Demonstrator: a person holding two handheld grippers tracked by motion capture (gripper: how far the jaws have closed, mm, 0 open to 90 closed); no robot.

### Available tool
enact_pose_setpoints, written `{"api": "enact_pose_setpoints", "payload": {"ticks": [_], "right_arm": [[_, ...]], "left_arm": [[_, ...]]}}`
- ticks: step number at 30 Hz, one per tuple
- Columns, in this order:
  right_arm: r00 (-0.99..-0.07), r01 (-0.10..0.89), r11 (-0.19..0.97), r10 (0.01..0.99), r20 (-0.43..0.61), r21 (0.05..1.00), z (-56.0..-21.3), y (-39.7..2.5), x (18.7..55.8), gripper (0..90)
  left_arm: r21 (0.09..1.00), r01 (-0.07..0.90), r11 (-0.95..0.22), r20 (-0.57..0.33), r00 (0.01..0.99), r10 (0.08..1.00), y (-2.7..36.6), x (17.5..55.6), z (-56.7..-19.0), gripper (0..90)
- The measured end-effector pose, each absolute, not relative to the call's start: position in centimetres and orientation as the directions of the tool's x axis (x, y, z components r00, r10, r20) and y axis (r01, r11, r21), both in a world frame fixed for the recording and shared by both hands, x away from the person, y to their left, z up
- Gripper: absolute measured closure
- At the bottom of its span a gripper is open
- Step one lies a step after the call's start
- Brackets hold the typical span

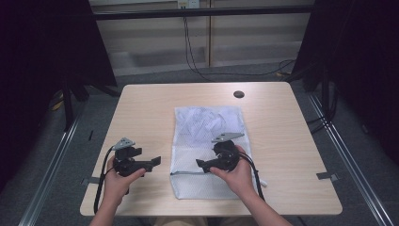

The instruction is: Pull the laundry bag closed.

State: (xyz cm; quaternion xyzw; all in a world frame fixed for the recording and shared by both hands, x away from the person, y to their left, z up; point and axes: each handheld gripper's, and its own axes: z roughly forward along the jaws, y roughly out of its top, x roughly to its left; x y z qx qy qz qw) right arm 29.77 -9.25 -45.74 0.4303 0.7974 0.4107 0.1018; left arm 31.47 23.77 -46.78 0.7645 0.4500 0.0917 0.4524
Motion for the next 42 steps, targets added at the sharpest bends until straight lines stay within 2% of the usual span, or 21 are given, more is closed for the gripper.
{"api": "enact_pose_setpoints", "payload": {"ticks": [21, 42], "right_arm": [[-0.633, 0.593, 0.293, 0.746, 0.208, 0.75, -45.9, -6.3, 29.7, 11.6], [-0.668, 0.601, 0.301, 0.698, 0.258, 0.741, -46.4, -4.0, 29.8, 20.6]], "left_arm": [[0.773, 0.607, -0.184, -0.279, 0.586, 0.761, 23.6, 31.2, -46.7, 2.4], [0.772, 0.608, -0.183, -0.272, 0.577, 0.77, 23.9, 31.2, -46.6, 2.4]]}}
